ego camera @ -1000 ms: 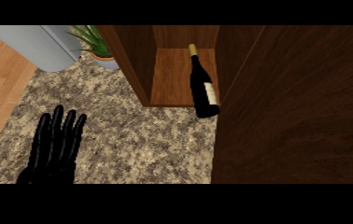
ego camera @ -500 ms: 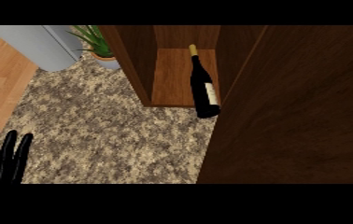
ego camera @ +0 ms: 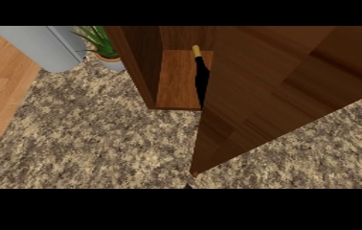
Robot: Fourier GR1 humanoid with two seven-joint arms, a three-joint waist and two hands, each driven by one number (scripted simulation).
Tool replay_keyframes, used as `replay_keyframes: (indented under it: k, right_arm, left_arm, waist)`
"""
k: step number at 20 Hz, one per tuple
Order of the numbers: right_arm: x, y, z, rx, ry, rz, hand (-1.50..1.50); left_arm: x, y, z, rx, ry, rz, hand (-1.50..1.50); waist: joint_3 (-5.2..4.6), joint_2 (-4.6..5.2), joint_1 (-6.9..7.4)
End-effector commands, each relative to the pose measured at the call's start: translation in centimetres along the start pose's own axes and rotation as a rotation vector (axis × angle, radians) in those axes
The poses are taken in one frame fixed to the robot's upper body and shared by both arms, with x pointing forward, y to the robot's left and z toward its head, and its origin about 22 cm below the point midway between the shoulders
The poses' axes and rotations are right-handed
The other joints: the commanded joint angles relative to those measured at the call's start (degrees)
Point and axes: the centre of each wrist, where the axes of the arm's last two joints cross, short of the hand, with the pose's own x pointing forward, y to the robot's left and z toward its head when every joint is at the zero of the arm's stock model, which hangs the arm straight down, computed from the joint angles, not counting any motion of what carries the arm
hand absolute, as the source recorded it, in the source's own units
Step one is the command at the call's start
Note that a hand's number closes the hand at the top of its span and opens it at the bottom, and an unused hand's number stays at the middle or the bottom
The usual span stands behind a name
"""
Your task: Pick up the wine, place it into the cabinet and close the cabinet
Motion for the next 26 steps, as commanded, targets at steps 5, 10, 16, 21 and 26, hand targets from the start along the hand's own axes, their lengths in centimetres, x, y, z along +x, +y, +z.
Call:
replay_keyframes:
  k: [5,10,16,21,26]
  right_arm:
    - [0.2,0.3,-7.3,-0.050,0.010,0.070,1.50]
    - [1.0,-1.3,-12.1,-0.134,-0.013,0.104,1.50]
    - [0.7,-3.3,-16.2,-0.191,0.032,0.126,1.50]
    - [-1.0,-6.5,-17.8,-0.228,0.044,0.149,1.50]
    - [-2.5,-11.1,-18.7,-0.272,0.041,0.194,1.50]
  left_arm:
    - [1.5,2.9,0.3,-0.031,-0.014,0.013,-1.50]
    - [1.8,3.6,-0.2,-0.045,0.002,0.016,-1.50]
    - [3.2,5.7,-0.1,-0.046,0.008,0.024,-1.50]
    - [2.0,2.5,1.0,-0.064,0.061,0.019,-1.50]
    - [2.0,1.9,-1.6,-0.093,0.066,0.041,-1.50]
  waist:
    - [0.03,0.44,0.57]
    - [0.04,0.58,0.56]
    - [0.06,0.52,0.38]
    - [0.12,0.58,-0.36]
    - [0.14,1.05,-1.06]
